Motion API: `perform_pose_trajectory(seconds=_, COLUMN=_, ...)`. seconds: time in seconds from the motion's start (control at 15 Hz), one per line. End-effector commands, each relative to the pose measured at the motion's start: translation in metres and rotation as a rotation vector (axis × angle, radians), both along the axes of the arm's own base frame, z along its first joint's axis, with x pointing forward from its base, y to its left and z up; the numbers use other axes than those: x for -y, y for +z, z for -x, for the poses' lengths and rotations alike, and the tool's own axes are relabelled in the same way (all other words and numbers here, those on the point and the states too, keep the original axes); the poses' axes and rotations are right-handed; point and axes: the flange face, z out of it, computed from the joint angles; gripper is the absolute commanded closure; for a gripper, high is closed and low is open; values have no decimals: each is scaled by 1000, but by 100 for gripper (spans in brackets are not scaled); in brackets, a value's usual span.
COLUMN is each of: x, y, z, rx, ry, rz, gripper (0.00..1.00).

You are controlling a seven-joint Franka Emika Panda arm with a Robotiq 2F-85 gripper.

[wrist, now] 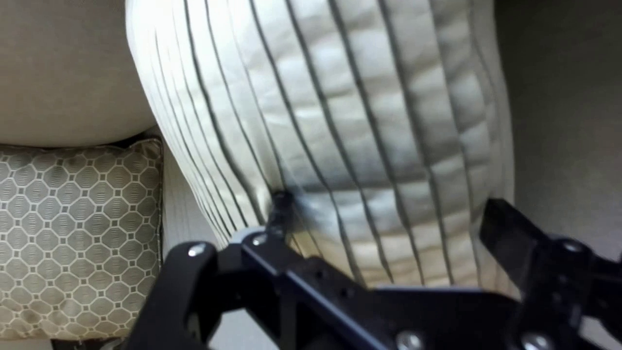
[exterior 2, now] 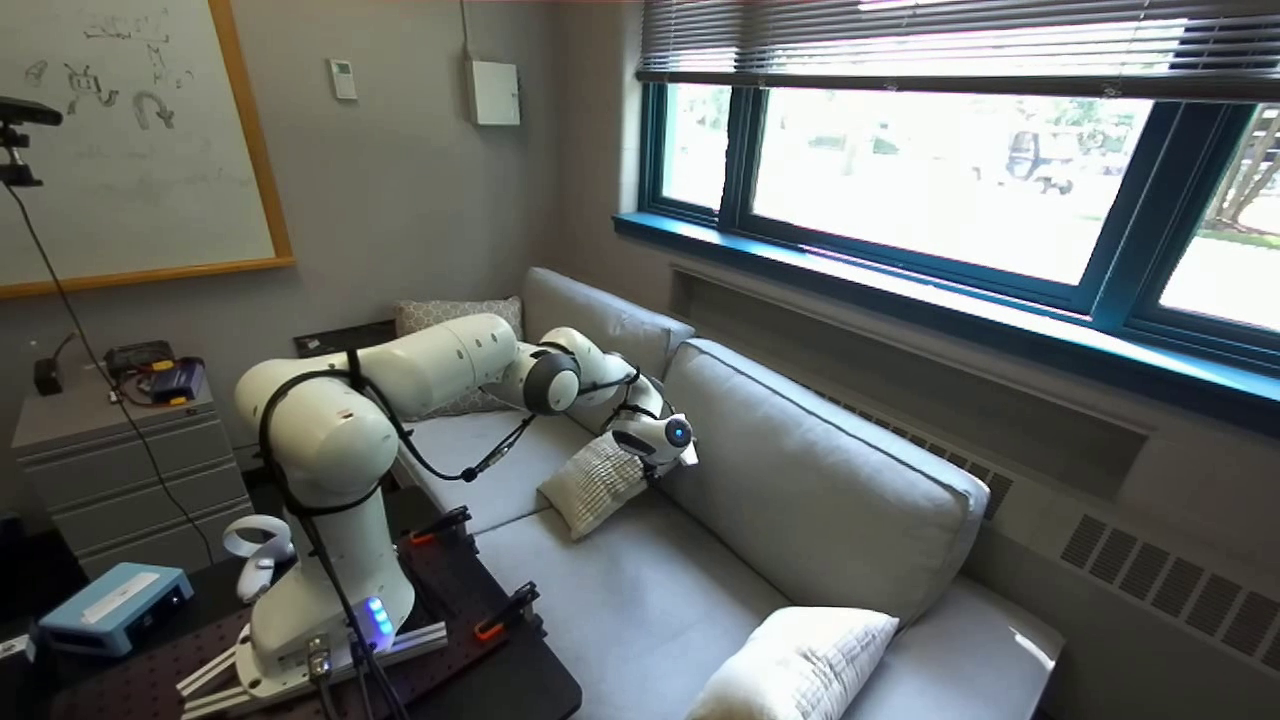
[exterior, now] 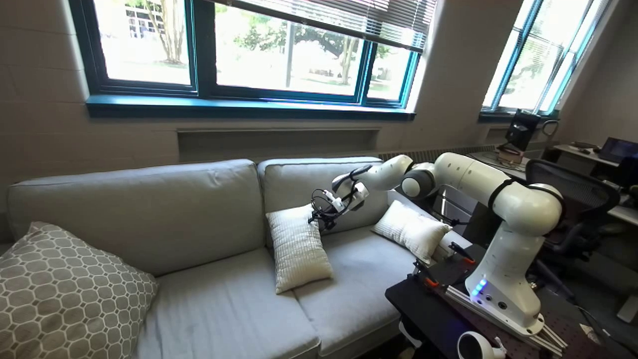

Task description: Arrange the pillows neatly to the right

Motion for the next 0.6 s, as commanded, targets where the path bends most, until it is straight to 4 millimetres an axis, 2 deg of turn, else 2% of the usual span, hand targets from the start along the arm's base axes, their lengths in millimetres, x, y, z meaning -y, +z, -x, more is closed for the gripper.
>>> perform_pose_trajectory(seconds=0.0, x=-29, y=7, z=-2, rx=32, ry=-25, rz=23, gripper=0)
perform_pose_trajectory(seconds=0.2, x=-40, y=11, z=-2, rx=36, ry=-9, rz=57, gripper=0)
perform_pose_trajectory(seconds=0.27, x=-38, y=4, z=3, rx=37, ry=0, rz=66, gripper=7)
perform_pose_trajectory(seconds=0.33, x=-37, y=5, z=3, rx=37, ry=3, rz=68, gripper=25)
perform_pose_trajectory(seconds=0.53, x=-29, y=6, z=0, rx=42, ry=-5, rz=77, gripper=50)
